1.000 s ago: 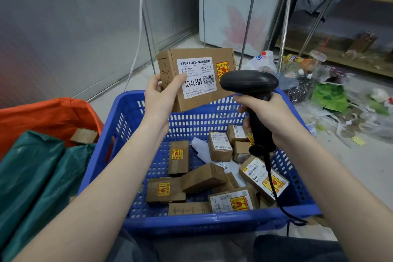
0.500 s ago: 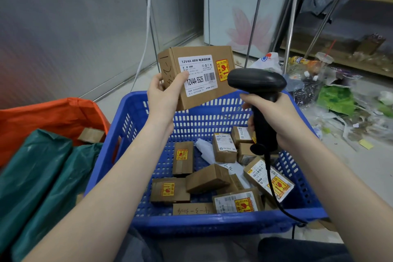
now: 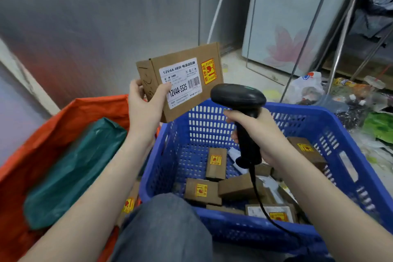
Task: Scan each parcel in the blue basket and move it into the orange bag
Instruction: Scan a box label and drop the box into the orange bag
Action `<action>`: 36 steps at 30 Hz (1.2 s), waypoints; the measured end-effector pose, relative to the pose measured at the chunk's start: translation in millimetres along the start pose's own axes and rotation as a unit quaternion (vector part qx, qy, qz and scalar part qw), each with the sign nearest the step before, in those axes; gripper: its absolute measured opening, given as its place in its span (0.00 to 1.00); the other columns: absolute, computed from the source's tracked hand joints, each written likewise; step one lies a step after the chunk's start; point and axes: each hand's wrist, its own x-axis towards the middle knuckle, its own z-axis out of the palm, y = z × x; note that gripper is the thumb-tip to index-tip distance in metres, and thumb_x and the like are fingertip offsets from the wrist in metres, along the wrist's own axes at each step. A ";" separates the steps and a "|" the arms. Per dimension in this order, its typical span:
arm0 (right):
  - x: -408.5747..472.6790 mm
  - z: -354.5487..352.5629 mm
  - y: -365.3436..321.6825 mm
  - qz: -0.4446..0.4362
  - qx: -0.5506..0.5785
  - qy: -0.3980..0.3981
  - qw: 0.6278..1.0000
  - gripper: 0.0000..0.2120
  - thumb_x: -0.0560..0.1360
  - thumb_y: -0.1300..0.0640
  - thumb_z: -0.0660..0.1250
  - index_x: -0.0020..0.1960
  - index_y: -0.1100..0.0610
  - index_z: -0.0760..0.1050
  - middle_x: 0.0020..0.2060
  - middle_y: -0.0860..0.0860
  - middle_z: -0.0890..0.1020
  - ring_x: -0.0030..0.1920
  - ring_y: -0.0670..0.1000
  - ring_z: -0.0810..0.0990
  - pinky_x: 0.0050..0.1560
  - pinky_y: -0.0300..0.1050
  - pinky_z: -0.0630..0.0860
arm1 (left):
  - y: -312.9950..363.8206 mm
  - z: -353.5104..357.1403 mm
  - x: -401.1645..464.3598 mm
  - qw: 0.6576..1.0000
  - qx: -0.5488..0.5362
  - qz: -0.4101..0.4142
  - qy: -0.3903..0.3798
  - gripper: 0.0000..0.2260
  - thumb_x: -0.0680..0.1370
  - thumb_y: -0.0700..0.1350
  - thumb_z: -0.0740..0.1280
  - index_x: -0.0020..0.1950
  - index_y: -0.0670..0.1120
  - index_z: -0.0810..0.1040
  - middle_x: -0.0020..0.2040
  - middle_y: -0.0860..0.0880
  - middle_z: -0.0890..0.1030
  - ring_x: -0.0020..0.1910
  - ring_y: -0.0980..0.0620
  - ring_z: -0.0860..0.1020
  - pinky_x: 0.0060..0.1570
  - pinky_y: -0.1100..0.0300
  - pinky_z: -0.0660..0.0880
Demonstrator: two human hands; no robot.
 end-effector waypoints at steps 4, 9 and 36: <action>-1.4 57.5 -12.8 -0.014 -0.019 -0.050 0.998 0.08 0.73 0.54 0.71 0.45 0.58 0.77 0.33 0.52 0.80 0.25 0.45 0.77 0.29 0.38 0.75 | 6.8 -68.3 8.7 0.997 0.062 0.037 0.019 0.10 0.75 0.41 0.70 0.52 0.50 0.72 0.52 0.50 0.81 0.48 0.57 0.80 0.43 0.66 0.76; -1.8 127.3 -25.4 -0.027 -0.014 -0.118 0.993 0.06 0.75 0.53 0.70 0.48 0.55 0.77 0.38 0.54 0.81 0.30 0.49 0.79 0.32 0.40 0.78 | 15.0 -148.2 8.9 0.989 0.131 0.047 0.043 0.11 0.75 0.42 0.71 0.50 0.55 0.71 0.50 0.55 0.81 0.47 0.61 0.80 0.52 0.57 0.78; -4.8 203.0 4.5 0.024 -0.094 -0.193 0.976 0.11 0.75 0.53 0.69 0.56 0.55 0.76 0.44 0.53 0.81 0.29 0.49 0.82 0.33 0.40 0.76 | -29.4 -223.5 -10.5 0.989 0.137 -0.033 -0.045 0.23 0.79 0.40 0.64 0.73 0.47 0.63 0.73 0.51 0.67 0.71 0.57 0.65 0.70 0.63 0.61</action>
